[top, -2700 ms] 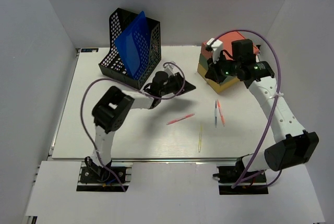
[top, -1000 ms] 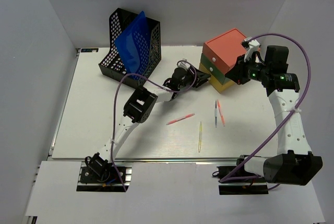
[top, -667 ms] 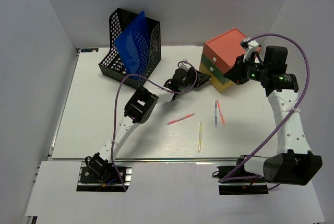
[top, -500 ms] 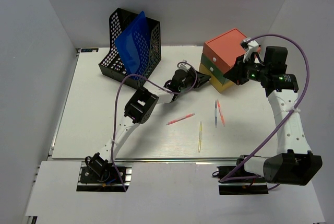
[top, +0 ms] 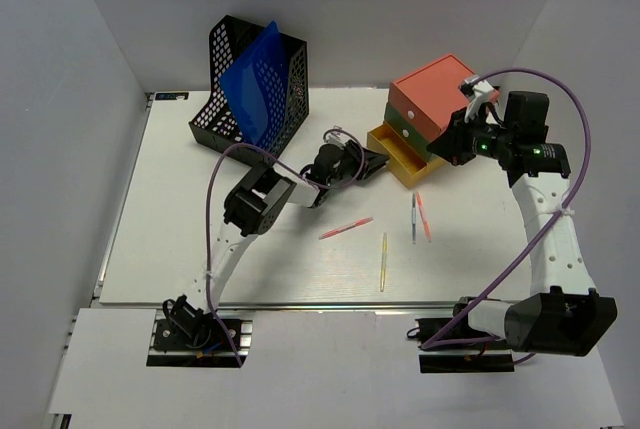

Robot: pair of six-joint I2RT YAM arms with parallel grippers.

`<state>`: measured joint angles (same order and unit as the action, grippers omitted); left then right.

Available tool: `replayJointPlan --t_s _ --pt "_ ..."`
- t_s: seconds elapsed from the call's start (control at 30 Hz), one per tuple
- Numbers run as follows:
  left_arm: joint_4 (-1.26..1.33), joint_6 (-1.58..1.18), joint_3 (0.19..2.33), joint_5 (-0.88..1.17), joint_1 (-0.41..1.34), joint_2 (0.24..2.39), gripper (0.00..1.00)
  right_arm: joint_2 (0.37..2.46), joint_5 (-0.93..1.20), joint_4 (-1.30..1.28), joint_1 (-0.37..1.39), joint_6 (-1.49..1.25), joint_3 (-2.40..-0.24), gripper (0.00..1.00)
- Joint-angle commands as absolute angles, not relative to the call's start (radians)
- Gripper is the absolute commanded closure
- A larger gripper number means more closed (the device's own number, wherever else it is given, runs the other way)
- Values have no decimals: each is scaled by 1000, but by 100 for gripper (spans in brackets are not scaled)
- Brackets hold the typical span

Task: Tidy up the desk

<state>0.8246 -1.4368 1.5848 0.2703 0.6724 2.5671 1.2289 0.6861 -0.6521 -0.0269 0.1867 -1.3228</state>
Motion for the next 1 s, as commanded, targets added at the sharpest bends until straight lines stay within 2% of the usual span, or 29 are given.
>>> replayJointPlan --t_s 0.0,0.1,0.2,0.23,0.27,0.37,0.43,0.6,0.77,0.97 --pt "859 -1413 1500 293 667 2464 81 1204 721 -632 -34 199 -1315 100" --pt "884 -1408 1432 282 667 2431 81 1203 726 -638 -32 224 -1305 100" --pt "903 -1408 1398 281 658 2413 78 1200 727 -658 -32 261 -1293 81" --pt "904 -1408 1394 281 658 2410 73 1197 730 -667 -32 276 -1286 70" --pt "897 -1408 1394 287 649 2408 57 1198 733 -686 -31 290 -1282 64" --pt "891 -1408 1388 284 649 2390 42 1204 747 -750 -29 354 -1276 51" --pt "890 -1407 1375 281 640 2370 36 1221 761 -805 -28 406 -1284 46" --pt "885 -1407 1330 290 608 2318 33 1220 746 -925 -25 543 -1256 47" --pt "890 -1376 1206 293 577 2217 33 1177 691 -936 -18 610 -1194 64" --pt "810 -1249 1056 319 548 2028 44 1177 520 -943 54 612 -1097 76"
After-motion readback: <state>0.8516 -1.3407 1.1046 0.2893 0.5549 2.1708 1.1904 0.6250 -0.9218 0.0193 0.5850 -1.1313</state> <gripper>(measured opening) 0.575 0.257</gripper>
